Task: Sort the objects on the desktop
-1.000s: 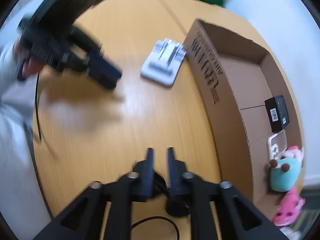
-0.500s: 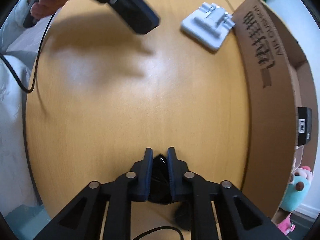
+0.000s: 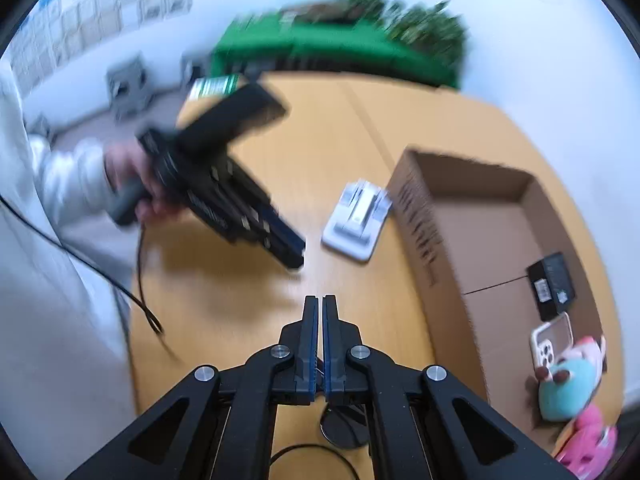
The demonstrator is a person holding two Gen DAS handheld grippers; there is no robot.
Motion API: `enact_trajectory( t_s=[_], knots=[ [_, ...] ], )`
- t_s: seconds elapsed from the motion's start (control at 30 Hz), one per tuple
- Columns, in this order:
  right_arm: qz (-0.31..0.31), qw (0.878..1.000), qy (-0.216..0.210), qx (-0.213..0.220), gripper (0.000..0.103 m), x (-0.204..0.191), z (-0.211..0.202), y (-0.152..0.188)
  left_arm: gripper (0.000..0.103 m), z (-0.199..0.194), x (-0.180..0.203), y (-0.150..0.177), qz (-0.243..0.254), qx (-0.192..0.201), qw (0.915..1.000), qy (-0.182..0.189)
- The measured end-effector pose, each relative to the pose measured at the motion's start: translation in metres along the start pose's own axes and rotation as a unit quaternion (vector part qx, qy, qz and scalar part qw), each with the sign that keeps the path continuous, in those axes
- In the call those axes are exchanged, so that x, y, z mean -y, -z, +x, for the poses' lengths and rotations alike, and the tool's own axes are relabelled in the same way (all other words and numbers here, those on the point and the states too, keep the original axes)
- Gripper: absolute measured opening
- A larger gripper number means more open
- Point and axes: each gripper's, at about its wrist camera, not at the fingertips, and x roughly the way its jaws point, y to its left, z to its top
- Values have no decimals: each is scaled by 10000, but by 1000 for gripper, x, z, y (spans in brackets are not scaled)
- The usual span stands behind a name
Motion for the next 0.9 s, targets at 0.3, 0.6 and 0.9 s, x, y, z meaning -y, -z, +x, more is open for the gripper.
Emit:
enact_trajectory(
  t_s=[0.3, 0.6, 0.9],
  knots=[
    [384, 9933, 484, -978, 37, -15, 38, 53, 25, 25, 21, -6, 202, -318, 9993, 34],
    [50, 9928, 179, -1186, 31, 6, 95, 65, 25, 36, 54, 0, 480, -531, 9974, 43],
    [739, 9919, 442, -932, 7, 12, 83, 82, 25, 43, 62, 4, 518, -607, 9968, -13]
  ],
)
